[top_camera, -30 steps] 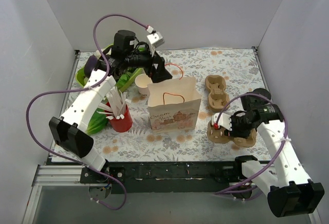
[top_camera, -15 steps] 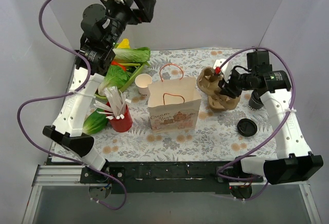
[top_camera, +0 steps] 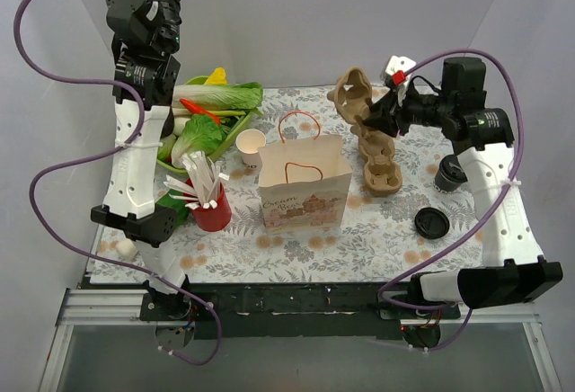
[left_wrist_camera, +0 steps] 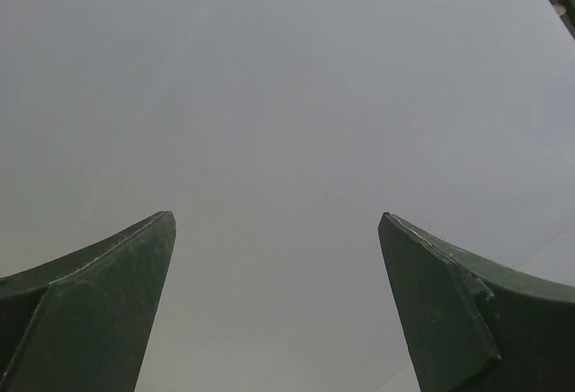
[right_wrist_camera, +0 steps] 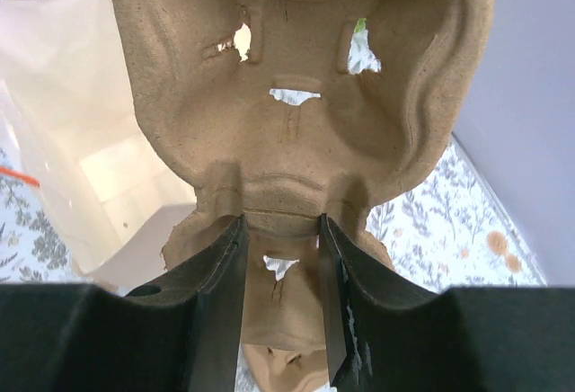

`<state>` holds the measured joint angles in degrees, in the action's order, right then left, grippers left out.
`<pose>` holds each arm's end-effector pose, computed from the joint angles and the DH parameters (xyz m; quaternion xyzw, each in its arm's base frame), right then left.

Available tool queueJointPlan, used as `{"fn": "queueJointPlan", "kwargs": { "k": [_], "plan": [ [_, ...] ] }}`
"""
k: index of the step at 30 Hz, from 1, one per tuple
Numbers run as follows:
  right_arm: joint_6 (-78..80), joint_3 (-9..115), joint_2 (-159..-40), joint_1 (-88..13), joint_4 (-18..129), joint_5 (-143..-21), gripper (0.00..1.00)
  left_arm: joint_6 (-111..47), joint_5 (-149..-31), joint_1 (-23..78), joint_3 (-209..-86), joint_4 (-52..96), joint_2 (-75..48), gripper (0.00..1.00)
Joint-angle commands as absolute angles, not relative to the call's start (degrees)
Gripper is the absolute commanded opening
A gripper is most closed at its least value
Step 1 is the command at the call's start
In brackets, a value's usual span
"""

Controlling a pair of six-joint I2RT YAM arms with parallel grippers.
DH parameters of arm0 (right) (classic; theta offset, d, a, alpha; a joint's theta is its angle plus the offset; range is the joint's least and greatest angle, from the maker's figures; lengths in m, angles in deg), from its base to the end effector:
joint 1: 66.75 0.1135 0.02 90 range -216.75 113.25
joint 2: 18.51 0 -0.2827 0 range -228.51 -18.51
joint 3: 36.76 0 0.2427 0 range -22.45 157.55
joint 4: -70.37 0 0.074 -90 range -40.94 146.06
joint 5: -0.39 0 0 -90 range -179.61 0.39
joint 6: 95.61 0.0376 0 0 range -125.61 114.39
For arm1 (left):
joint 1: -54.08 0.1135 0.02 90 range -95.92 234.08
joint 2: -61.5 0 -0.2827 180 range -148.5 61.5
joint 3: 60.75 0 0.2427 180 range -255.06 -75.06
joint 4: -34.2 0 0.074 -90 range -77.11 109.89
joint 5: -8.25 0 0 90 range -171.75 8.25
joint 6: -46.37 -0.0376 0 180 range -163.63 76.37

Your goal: Pack the takeout coffee

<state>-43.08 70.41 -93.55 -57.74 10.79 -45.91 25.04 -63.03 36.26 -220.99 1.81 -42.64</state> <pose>0.2353 0.0636 0.4691 -0.4906 0.6527 0.1899 0.5453 0.3129 -0.0879 0.6332 -0.3546 0.4288 -0.5012 0.6627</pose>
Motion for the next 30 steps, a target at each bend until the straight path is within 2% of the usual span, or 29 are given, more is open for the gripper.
{"fn": "queueJointPlan", "kwargs": {
  "k": [1, 7, 15, 17, 19, 20, 21, 23, 24, 28, 30],
  "plan": [
    [-35.15, 76.25, -95.23, -58.05, 19.23, -40.40, 0.10, 26.68, -60.21, 35.98, -225.52, -0.75, -40.71, 0.98],
    [-33.20, 81.60, -95.50, -55.78, 14.87, -35.56, 0.10, 30.29, -62.94, 35.98, -226.59, 0.37, -42.74, 0.98],
    [-37.25, 85.49, -95.85, -49.71, 8.43, -36.88, 0.10, 30.48, -61.97, 35.98, -230.10, 0.82, -45.46, 0.98],
    [-37.86, 84.96, -95.59, -48.30, 7.82, -37.23, 0.10, 29.16, -66.26, 35.98, -228.62, 3.53, -45.20, 0.98],
    [-38.65, 85.30, -95.67, -47.16, 7.20, -37.93, 0.10, 23.19, -67.78, 35.98, -221.87, 7.31, -42.93, 0.98],
    [-39.61, 85.74, -95.76, -46.72, 6.59, -38.28, 0.10, 22.39, -64.99, 35.98, -219.23, 8.11, -41.78, 0.98],
    [-39.97, 86.70, -95.76, -46.45, 5.54, -38.90, 0.10, 17.59, -64.61, 35.98, -210.50, 9.42, -39.94, 0.98],
    [-41.72, 87.33, -96.38, -45.40, 3.95, -39.25, 0.09, 13.70, -64.35, 35.98, -201.23, 12.51, -33.73, 0.98],
    [-42.69, 87.59, -96.55, -45.13, 2.20, -40.21, 0.09, 8.98, -65.48, 36.15, -190.22, 13.21, -31.42, 0.98],
    [-48.14, 88.73, -98.04, -43.73, -2.64, -41.98, 0.09, 8.13, -71.01, 37.29, -171.97, 6.84, -20.08, 0.98],
    [-51.21, 89.79, -98.75, -43.11, -4.92, -42.59, 0.09, 8.14, -74.87, 38.60, -168.07, 3.74, -15.51, 0.98]
  ]
}}
